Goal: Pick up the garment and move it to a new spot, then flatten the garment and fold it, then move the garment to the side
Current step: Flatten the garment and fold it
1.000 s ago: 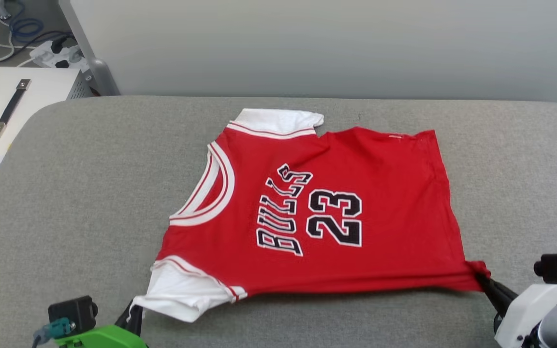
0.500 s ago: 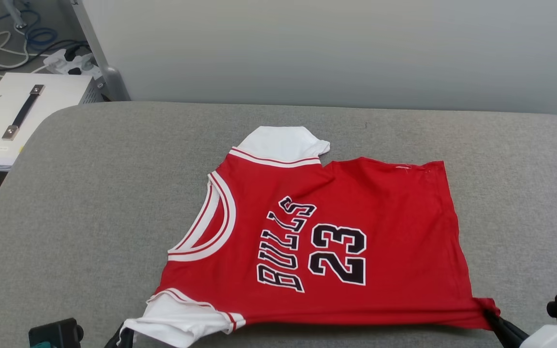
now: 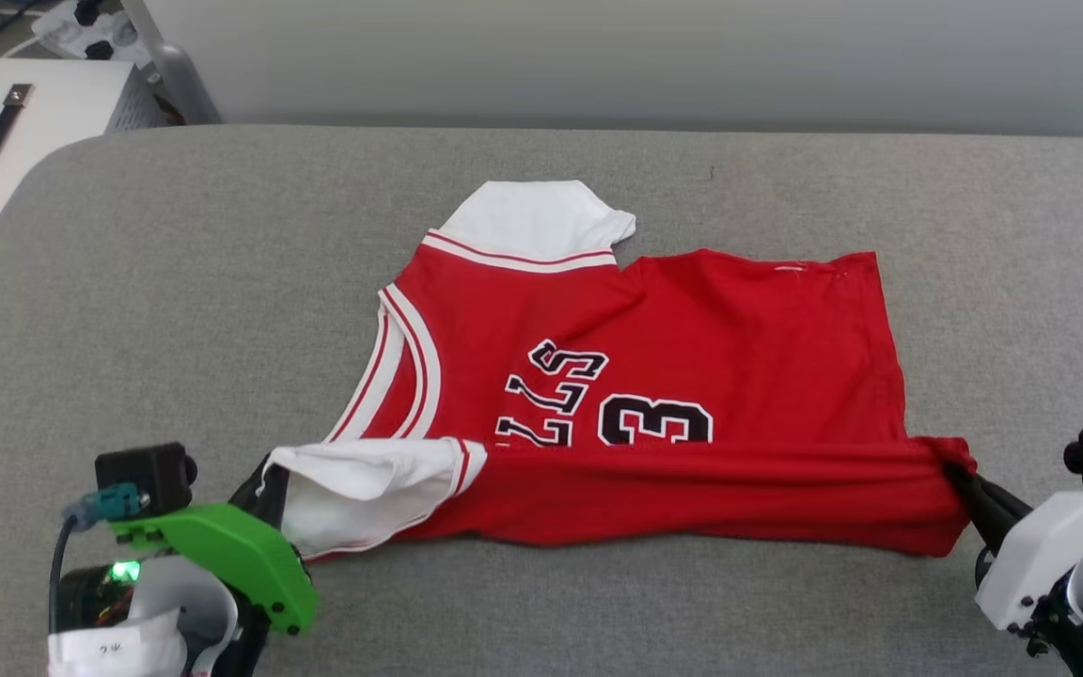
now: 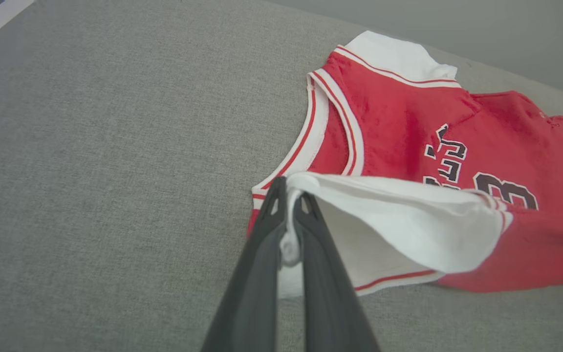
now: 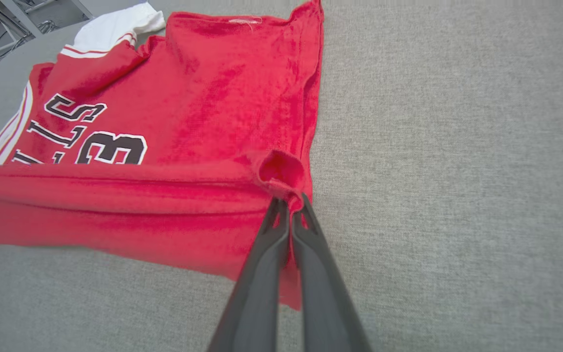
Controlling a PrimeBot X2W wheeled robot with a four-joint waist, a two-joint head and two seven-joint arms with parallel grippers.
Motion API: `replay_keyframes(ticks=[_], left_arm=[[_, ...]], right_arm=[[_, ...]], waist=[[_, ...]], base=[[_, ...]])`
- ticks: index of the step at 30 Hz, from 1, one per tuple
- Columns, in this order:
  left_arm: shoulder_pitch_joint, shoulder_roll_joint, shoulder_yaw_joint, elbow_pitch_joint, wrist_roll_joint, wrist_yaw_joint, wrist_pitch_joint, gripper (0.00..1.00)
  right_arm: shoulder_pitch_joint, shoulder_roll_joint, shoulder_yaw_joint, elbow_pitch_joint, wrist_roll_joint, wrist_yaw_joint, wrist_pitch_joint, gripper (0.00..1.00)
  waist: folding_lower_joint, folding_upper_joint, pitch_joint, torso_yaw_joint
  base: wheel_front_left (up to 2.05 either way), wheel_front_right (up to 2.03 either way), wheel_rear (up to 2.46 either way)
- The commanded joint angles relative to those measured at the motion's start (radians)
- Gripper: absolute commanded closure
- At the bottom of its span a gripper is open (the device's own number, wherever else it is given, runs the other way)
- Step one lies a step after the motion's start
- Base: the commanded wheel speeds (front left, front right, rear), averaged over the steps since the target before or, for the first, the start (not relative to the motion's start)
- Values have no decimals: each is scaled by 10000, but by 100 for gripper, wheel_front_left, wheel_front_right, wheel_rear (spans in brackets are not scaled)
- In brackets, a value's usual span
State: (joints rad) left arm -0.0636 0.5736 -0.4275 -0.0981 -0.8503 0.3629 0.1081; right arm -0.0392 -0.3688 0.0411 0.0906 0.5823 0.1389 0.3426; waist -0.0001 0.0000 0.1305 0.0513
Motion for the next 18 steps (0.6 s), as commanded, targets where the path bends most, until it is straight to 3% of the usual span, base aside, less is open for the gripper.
replay_keyframes(ticks=[1,2,10,11,18], left_arm=[[-1004,-181,-154,618,167,-316,86,100],[-1642,-323,-295,1240,194,-590,211,100],[-2953,-636,-577,2806,106,-1208,655,100],[-3296,-761,-717,3382,39,-1441,871,100],[-3673,-1025,-1046,4388,-164,-1883,1381,100]], right_arm=[[-507,-33,10,183,-119,-82,185,100],[-739,-16,151,423,-138,-82,269,100],[-1294,-69,768,1107,-52,-82,-28,100],[-1496,-128,995,1361,20,-82,-143,100],[-1808,-350,1631,1877,167,-82,-364,100]], waist=[[1,0,654,-9],[1,0,895,-6],[1,0,1399,-133],[1,0,1513,-183],[1,0,1545,-239]], base=[[0,0,0],[0,0,0],[0,0,0],[0,0,0],[0,0,0]])
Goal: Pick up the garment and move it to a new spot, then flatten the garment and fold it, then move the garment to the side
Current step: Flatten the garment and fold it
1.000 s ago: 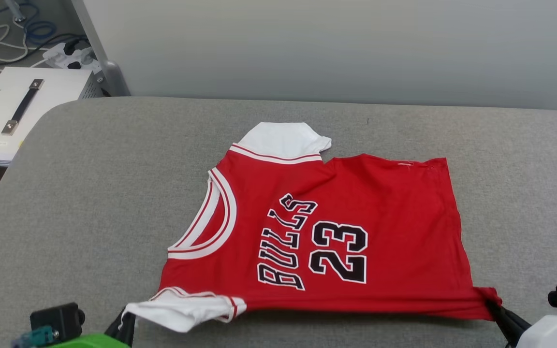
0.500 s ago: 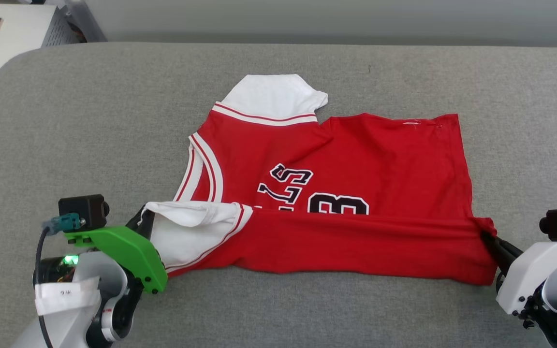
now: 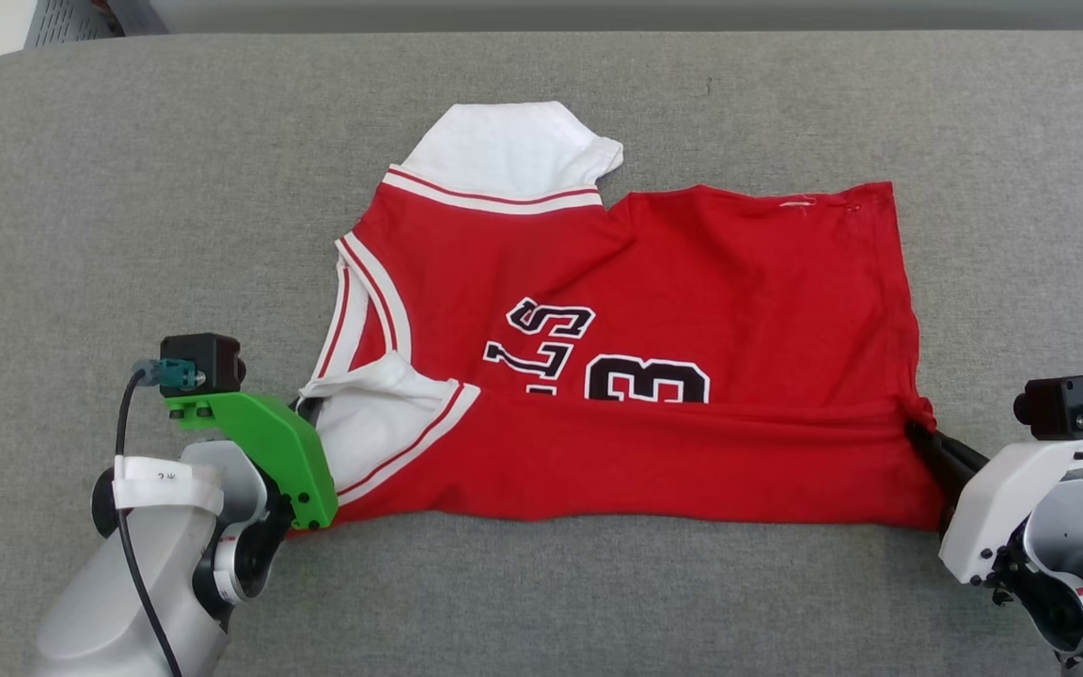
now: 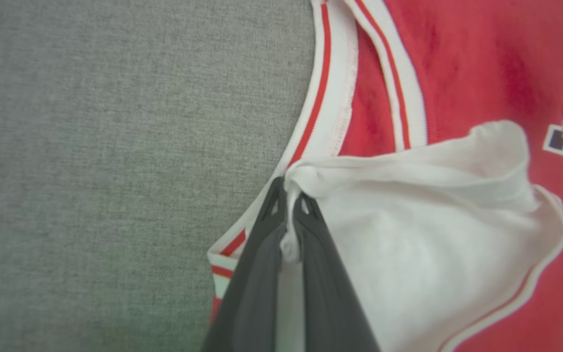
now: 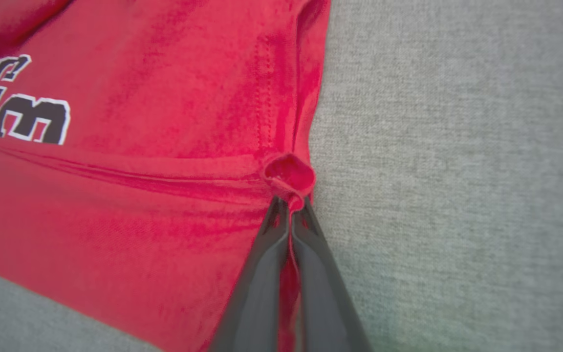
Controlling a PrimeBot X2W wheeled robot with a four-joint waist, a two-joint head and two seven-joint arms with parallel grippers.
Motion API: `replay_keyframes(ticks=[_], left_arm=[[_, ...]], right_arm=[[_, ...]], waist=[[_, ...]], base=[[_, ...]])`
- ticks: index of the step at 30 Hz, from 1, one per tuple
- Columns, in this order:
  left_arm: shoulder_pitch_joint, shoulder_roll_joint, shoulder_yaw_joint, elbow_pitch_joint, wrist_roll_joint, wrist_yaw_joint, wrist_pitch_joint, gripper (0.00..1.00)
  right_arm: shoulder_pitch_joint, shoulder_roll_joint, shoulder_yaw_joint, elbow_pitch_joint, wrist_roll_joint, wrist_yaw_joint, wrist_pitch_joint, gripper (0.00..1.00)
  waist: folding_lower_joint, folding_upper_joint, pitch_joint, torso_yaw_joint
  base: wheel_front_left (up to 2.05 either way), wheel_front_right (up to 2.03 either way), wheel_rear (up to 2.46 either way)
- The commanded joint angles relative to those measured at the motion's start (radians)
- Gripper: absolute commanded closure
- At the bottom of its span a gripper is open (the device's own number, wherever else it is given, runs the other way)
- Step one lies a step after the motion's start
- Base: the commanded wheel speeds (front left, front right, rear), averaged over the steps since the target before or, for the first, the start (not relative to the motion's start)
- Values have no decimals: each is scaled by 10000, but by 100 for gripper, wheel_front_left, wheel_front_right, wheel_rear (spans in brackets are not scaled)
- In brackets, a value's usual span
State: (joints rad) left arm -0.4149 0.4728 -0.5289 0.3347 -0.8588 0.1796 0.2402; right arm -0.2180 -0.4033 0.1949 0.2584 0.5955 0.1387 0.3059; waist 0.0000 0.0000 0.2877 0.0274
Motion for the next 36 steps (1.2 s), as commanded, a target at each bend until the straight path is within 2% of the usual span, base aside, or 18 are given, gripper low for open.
replay_keyframes(ticks=[1,2,3,4,5,13,18,20,24,32,36], left_arm=[[-168,-32,-61,124,-101,-95,100,100],[-172,-58,-80,194,-142,-141,137,100],[-172,-82,-81,244,-184,-167,161,84],[-162,-98,-100,298,-232,-215,214,60],[-157,-109,-79,324,-259,-231,181,0],[-71,-90,600,270,-304,93,-1004,0],[131,167,956,-147,-180,321,-1670,0],[329,448,1116,-762,-25,640,-1855,0],[759,912,1058,-1621,-234,694,-1123,0],[1674,2134,834,-3233,-1361,579,1488,0],[2000,2414,656,-3460,-1912,819,2674,0]], right_arm=[[-40,-38,159,249,38,-80,-30,100],[-52,-71,242,314,49,-80,-49,91],[-54,-79,294,347,90,-80,-73,65],[-53,-83,343,365,151,-80,-128,24],[-68,-118,380,345,119,-80,-233,0],[63,160,-78,-21,-291,-80,-1920,0],[384,632,-805,-428,-1004,-80,-2881,0],[726,1081,-1476,-905,-1623,-80,-3140,0],[1183,1526,-1992,-1591,-2113,-80,-3062,0],[2040,2295,-2568,-2831,-2634,-80,-2689,0],[2244,2514,-2643,-3241,-2735,-80,-2460,0]], waist=[[0,0,-51,6],[0,0,-92,17],[0,0,-126,30],[0,0,-175,43],[0,0,-211,50],[0,0,-705,132],[0,0,-1027,116],[0,0,-1181,114],[0,0,-1317,72],[0,0,-1490,-103],[0,0,-1398,-263]], base=[[0,0,0],[0,0,0],[0,0,0],[0,0,0],[0,0,0],[0,0,0],[0,0,0],[0,0,0],[0,0,0],[0,0,0],[0,0,0]])
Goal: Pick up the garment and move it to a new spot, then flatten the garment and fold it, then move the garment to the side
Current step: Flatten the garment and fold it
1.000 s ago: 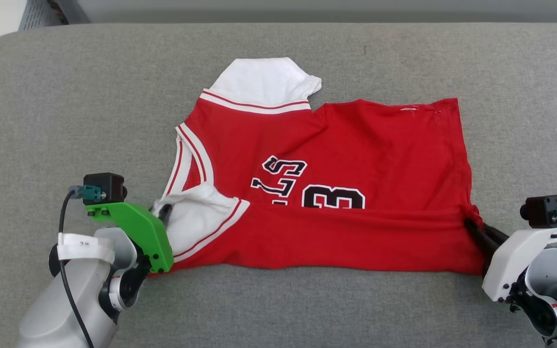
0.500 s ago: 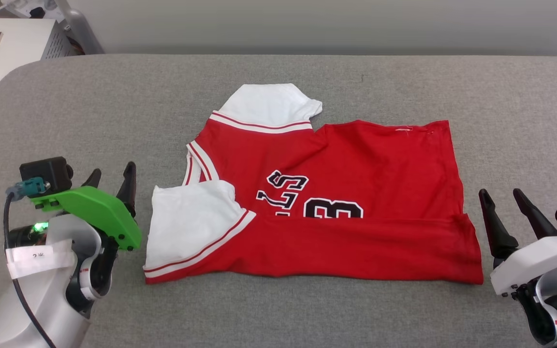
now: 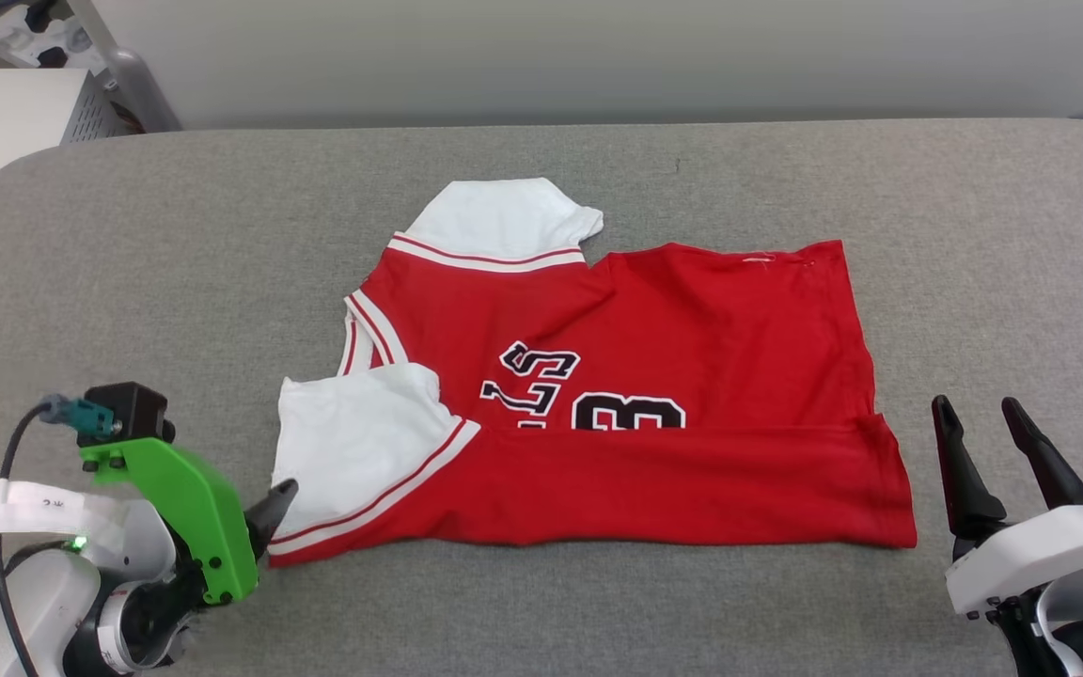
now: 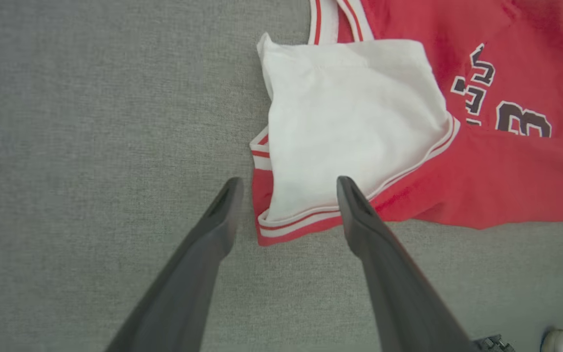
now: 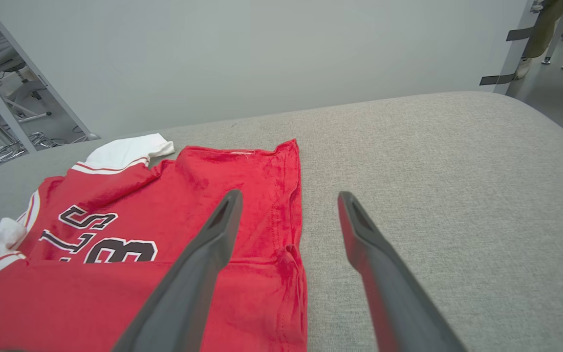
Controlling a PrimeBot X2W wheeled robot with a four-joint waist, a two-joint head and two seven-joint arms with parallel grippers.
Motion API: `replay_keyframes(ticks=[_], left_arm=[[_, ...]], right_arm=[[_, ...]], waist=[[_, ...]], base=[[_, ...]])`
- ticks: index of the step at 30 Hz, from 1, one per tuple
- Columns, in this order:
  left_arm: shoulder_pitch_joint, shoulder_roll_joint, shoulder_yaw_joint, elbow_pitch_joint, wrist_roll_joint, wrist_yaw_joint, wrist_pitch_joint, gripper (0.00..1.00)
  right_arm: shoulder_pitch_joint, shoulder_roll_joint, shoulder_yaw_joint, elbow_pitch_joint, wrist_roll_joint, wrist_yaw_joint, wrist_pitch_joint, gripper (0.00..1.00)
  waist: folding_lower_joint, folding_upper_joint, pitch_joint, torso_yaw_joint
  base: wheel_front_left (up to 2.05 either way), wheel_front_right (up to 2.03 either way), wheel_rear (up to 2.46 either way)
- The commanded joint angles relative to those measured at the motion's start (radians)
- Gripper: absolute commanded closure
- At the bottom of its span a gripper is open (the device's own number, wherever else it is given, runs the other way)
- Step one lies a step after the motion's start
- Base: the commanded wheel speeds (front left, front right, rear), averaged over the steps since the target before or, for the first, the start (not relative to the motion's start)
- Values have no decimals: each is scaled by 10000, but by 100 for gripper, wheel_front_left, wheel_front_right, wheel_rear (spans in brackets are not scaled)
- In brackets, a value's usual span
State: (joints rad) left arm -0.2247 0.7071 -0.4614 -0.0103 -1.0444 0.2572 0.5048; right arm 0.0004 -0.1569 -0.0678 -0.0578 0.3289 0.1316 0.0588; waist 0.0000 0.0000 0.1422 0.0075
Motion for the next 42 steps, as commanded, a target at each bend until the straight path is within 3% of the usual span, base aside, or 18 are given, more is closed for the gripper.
replay_keyframes(ticks=[1,12,25,26,28,34,42], left_arm=[[138,79,-59,-8,-138,87,197,0],[5,-480,-504,1107,-319,-35,552,0],[-670,-1273,-1141,2598,-258,-737,773,0],[-726,-1343,-1204,2667,-282,-808,847,61],[-805,-1426,-1258,2720,-278,-896,856,100],[-917,-1423,-1257,2532,-112,-946,612,100],[-680,-866,-1000,1261,360,-479,38,100]], right_arm=[[78,78,-6,-155,-86,-9,50,0],[16,105,83,-348,-32,-9,219,0],[-162,-170,78,-295,359,-9,355,0],[-178,-214,91,-265,400,-9,402,0],[-209,-299,81,-239,477,-9,452,0],[-129,-639,160,-122,818,-9,1198,0],[24,-1339,421,86,1742,-9,3658,0]], waist=[[0,0,98,-105],[0,0,523,-377],[0,0,947,-471],[0,0,966,-471],[0,0,990,-464],[0,0,912,-375],[0,0,675,-163]], base=[[0,0,0],[0,0,0],[0,0,0],[0,0,0],[0,0,0],[0,0,0],[0,0,0]])
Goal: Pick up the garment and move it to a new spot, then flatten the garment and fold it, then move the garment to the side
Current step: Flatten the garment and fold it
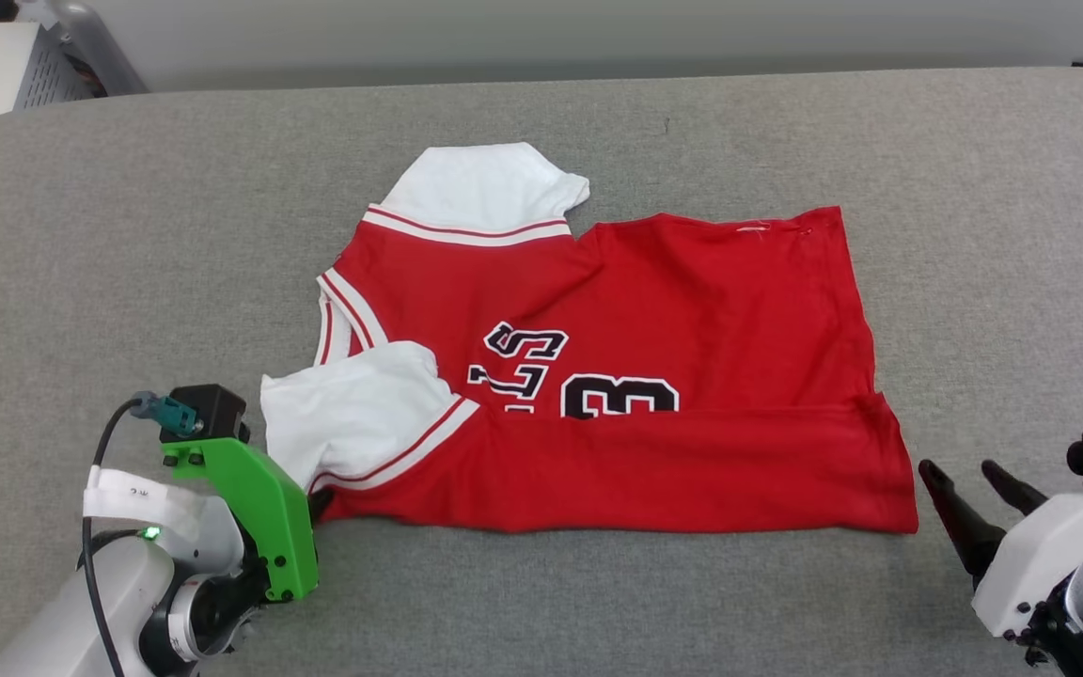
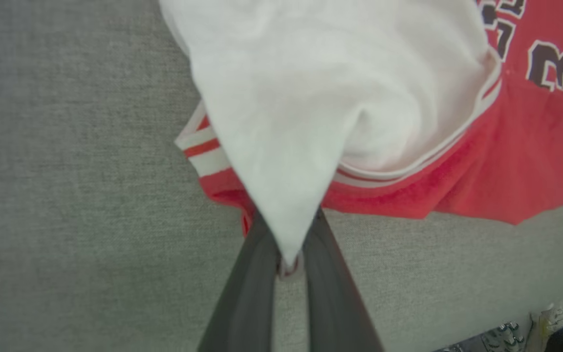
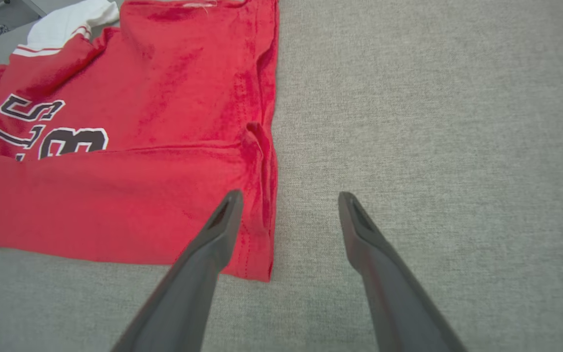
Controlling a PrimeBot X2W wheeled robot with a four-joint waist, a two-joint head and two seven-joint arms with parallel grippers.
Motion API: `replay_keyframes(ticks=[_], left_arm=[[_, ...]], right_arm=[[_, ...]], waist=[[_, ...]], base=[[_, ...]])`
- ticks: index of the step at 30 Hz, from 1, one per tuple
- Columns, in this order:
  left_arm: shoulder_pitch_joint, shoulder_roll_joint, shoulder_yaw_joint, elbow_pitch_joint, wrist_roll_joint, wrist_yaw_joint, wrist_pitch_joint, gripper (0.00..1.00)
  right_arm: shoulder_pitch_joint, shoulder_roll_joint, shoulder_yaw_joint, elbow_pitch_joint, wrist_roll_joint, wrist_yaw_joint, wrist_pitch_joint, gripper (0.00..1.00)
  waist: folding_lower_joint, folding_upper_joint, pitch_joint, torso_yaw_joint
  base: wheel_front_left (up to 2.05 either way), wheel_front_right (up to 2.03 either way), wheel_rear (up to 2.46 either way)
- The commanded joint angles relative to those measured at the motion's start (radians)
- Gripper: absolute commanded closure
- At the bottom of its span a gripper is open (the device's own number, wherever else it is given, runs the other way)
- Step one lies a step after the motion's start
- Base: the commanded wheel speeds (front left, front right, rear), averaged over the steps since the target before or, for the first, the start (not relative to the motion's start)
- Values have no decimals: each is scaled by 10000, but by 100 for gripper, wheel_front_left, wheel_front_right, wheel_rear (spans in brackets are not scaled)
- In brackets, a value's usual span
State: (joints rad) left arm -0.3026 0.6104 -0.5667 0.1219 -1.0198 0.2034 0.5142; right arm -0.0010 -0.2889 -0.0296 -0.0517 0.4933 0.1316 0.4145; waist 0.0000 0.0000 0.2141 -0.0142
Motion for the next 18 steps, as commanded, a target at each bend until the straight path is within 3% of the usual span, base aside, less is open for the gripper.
replay_keyframes(ticks=[1,8,18], left_arm=[[141,173,83,-245,165,137,-95,100],[357,609,242,-1617,517,712,-238,100],[339,604,165,-2251,704,944,-275,100]], right_arm=[[26,-86,93,25,197,-9,397,0],[-309,-353,540,271,675,-9,1948,0],[-945,-366,1605,1592,1065,-9,2612,0]], waist=[[0,0,-52,81],[0,0,104,341],[0,0,516,574]], base=[[0,0,0],[0,0,0],[0,0,0]])
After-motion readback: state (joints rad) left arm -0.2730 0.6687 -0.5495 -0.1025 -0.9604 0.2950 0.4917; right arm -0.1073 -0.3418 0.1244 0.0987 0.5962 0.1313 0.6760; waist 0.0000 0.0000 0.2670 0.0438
